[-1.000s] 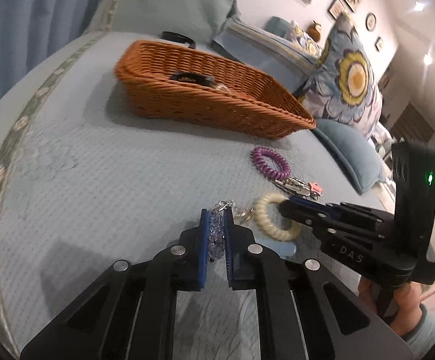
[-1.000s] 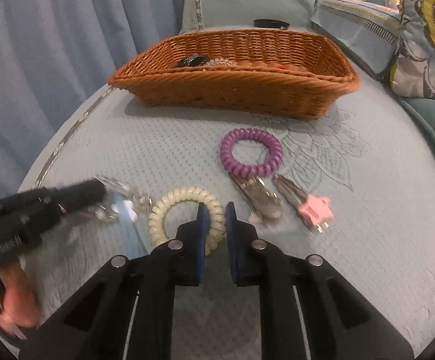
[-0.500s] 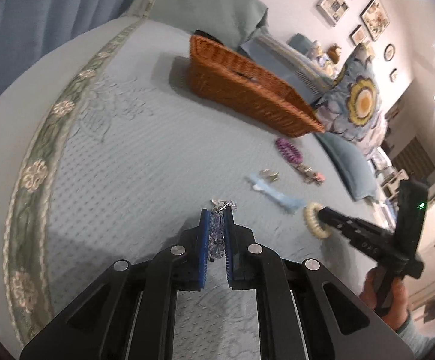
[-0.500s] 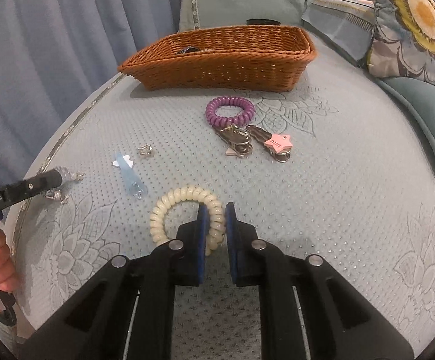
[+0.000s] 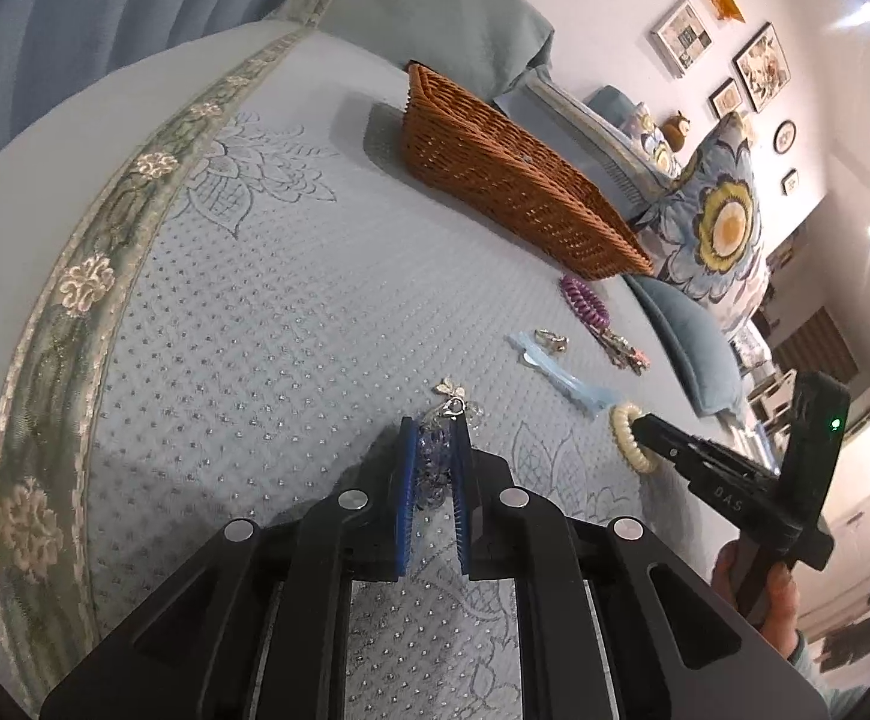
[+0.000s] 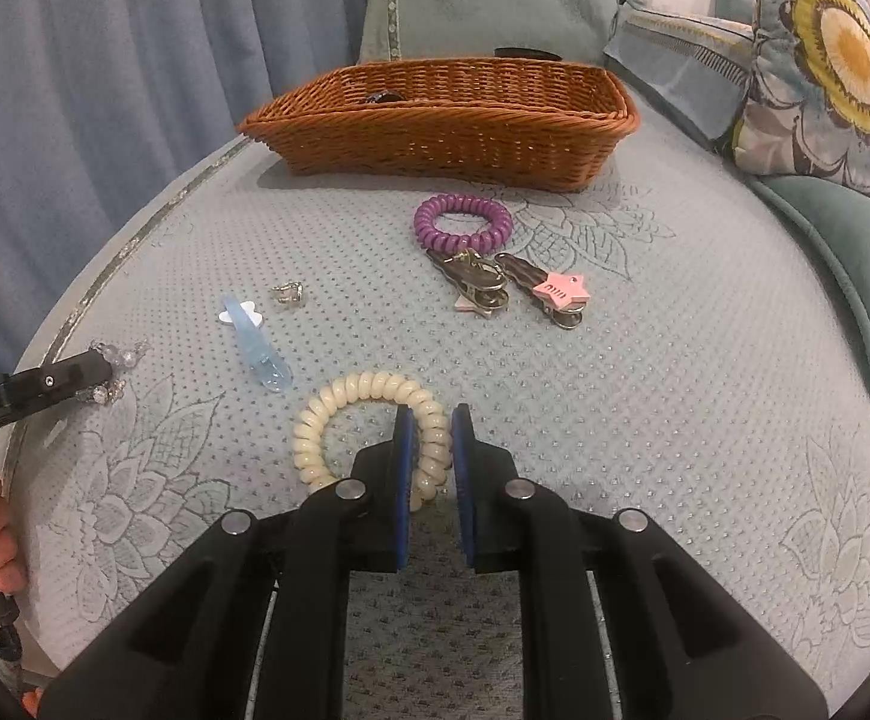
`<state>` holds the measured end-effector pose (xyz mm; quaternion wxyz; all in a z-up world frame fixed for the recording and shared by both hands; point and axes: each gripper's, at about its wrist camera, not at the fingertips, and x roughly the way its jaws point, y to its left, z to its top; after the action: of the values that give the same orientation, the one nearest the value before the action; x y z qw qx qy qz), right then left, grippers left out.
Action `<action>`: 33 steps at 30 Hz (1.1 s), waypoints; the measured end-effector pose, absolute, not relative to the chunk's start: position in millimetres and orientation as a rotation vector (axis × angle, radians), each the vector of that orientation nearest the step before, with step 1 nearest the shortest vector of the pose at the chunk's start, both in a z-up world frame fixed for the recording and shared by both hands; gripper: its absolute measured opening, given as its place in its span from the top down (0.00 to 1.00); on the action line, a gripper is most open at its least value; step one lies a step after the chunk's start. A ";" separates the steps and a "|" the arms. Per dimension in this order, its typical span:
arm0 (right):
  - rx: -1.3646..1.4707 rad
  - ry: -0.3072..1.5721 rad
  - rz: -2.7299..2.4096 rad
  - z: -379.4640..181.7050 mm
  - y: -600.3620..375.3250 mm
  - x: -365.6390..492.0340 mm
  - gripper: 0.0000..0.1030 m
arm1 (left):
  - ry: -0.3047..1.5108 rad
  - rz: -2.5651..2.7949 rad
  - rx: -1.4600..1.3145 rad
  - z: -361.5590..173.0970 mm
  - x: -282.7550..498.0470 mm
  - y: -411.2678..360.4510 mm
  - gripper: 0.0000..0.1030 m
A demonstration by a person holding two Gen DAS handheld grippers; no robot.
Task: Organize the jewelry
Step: 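Carry the charm and cream coil bracelets into the basket and release both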
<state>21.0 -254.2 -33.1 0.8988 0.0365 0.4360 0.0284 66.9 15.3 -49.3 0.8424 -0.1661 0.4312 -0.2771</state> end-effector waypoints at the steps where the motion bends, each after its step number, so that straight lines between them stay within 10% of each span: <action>1: 0.067 0.901 0.055 -33.1 -253.0 21.0 0.89 | 0.909 -0.579 -0.338 -49.1 66.3 14.6 0.91; 33: 0.236 0.653 0.010 67.5 -329.0 157.6 0.91 | 0.653 -0.728 -0.237 70.8 190.2 -105.6 0.93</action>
<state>157.6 -329.0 67.5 0.9404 0.1155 0.3199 0.0050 190.2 -105.6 70.8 0.8760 -0.1137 0.3129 -0.3489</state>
